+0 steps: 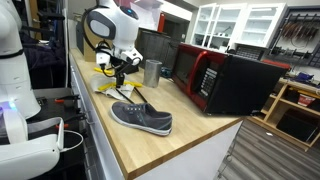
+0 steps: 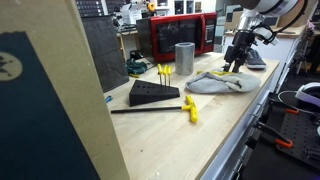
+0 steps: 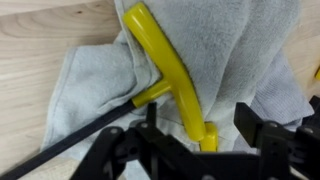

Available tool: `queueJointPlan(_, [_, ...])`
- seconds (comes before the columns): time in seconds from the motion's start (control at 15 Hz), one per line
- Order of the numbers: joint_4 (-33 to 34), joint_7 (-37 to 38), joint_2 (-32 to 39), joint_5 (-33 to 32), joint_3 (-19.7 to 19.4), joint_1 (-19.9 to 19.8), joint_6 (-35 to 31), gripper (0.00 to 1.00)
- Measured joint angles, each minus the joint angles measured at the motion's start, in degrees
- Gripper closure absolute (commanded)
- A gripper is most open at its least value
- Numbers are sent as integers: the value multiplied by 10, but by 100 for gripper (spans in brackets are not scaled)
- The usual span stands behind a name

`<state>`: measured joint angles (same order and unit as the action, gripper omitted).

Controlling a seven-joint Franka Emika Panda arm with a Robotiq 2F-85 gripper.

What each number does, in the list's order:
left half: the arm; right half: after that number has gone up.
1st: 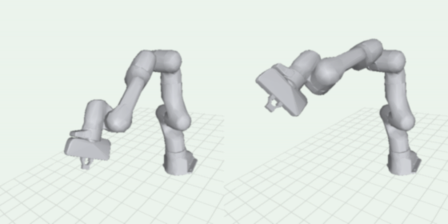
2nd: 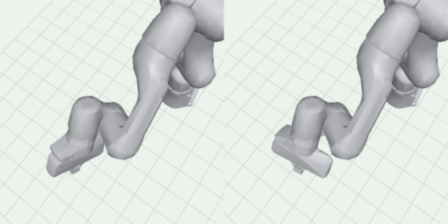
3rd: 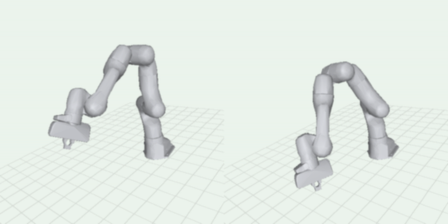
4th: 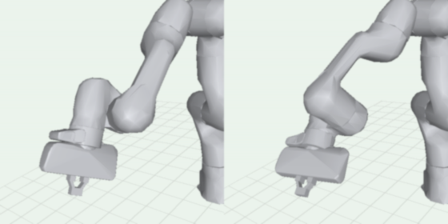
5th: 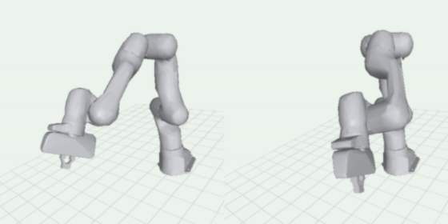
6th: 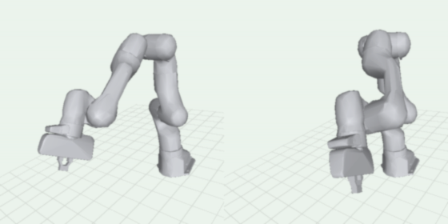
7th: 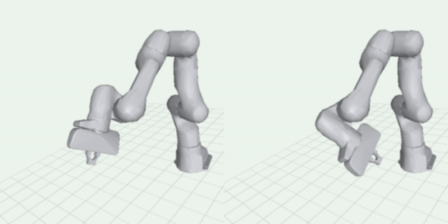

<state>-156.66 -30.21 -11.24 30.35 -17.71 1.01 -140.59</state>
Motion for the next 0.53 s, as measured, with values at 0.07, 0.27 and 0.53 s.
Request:
queueJointPlan(0.07, [1,0,4,0,0,-2,0,57])
queueJointPlan(0.27, [4,0,11,0,2,-9,0,80])
queueJointPlan(0.53, [8,0,14,0,5,-15,0,94])
